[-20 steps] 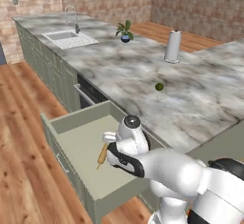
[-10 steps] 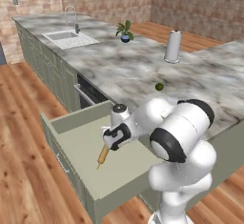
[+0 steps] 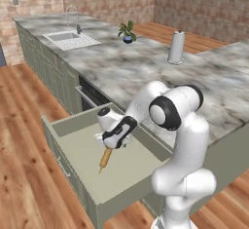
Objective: Pick the rolling pin from the drawer and place it on the counter.
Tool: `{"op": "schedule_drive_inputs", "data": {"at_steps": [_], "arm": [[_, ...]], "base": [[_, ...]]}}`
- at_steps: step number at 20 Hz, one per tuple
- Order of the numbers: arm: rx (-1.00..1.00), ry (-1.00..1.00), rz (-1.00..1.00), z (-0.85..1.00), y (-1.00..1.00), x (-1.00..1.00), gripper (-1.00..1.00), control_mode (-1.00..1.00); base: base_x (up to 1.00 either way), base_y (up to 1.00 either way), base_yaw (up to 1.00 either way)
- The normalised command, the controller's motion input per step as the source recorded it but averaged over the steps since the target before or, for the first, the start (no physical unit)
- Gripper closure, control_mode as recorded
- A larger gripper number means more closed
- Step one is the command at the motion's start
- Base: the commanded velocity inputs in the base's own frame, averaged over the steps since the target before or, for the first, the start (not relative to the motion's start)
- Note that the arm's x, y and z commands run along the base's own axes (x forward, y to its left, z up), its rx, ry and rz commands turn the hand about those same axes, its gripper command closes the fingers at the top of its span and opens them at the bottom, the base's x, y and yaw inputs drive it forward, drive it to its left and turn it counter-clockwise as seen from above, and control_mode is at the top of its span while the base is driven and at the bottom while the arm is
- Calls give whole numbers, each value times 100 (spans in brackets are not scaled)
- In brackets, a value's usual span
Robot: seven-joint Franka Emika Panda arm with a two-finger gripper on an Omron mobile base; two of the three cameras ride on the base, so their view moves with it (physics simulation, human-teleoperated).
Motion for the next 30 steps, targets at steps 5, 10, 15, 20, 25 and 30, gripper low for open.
{"op": "schedule_drive_inputs", "data": {"at_steps": [5, 10, 15, 20, 25, 30], "arm": [[-15, 7, 0, -60, 35, 9, -100, -100], [-6, 8, 0, -49, 5, 38, -100, -100], [0, 6, 3, -49, 0, 41, -100, -100], [1, 1, 6, -74, 0, 21, -100, -100], [10, -3, 13, -100, 0, 1, -100, -100], [9, -1, 17, -100, 0, -8, 100, -100]], "base": [[0, 0, 0], [0, 0, 0], [0, 0, 0], [0, 0, 0], [0, 0, 0], [0, 0, 0]]}}
